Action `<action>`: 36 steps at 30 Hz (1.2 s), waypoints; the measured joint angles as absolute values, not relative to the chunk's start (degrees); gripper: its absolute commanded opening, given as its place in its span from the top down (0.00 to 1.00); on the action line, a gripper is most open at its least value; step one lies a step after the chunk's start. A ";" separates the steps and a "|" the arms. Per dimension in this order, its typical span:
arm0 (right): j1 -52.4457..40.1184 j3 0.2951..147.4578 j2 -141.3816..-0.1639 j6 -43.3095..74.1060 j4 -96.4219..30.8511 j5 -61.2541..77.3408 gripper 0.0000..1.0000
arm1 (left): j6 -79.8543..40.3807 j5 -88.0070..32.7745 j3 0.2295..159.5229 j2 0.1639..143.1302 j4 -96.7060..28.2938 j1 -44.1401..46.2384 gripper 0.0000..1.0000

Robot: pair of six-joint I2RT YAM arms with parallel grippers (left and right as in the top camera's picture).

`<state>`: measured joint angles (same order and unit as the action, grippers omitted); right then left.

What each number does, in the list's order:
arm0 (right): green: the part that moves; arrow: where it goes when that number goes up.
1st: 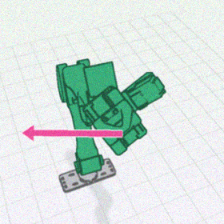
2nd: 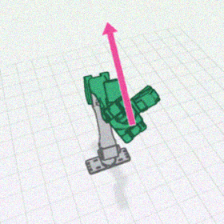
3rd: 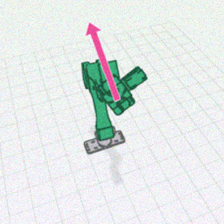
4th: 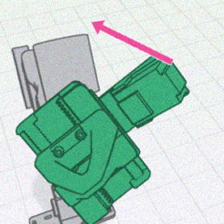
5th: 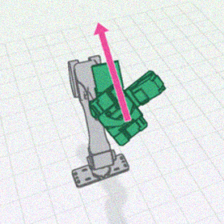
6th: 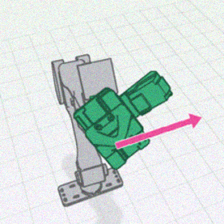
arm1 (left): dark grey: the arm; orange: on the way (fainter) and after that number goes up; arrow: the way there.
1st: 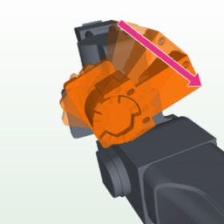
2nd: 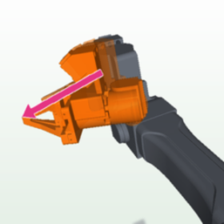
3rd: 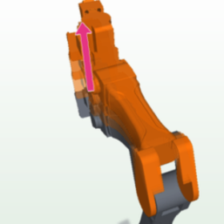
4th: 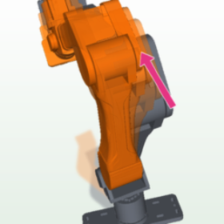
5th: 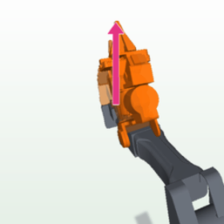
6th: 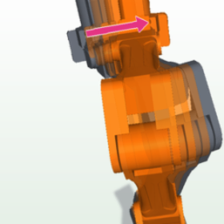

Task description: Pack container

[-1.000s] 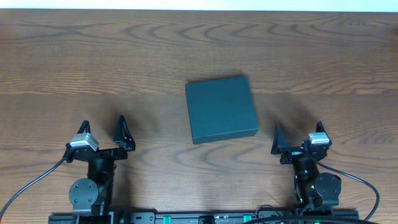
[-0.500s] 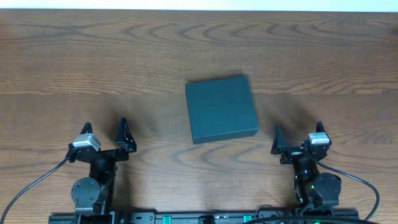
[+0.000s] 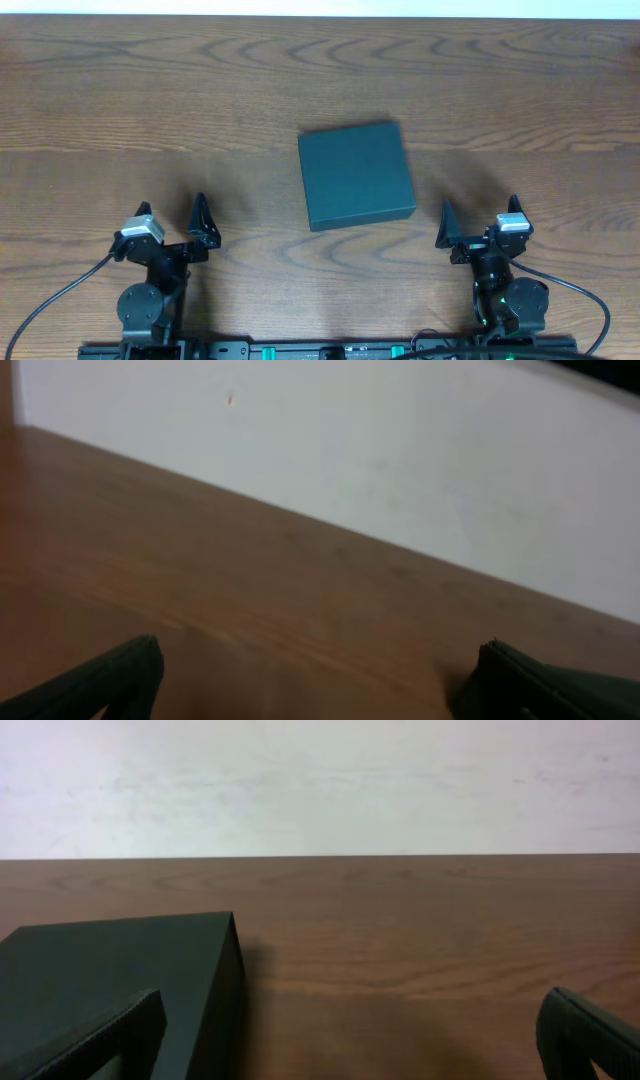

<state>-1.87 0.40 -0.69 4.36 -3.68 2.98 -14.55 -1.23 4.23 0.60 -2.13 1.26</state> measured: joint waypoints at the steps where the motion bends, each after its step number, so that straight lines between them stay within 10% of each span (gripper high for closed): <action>1: -1.87 0.40 -0.69 4.36 -3.66 2.98 0.01 | -14.52 -1.23 4.21 0.60 -3.03 1.26 0.01; 36: -1.87 0.40 -0.69 4.36 -3.66 3.01 0.01 | 1.56 -5.63 4.21 0.58 -7.11 1.30 0.01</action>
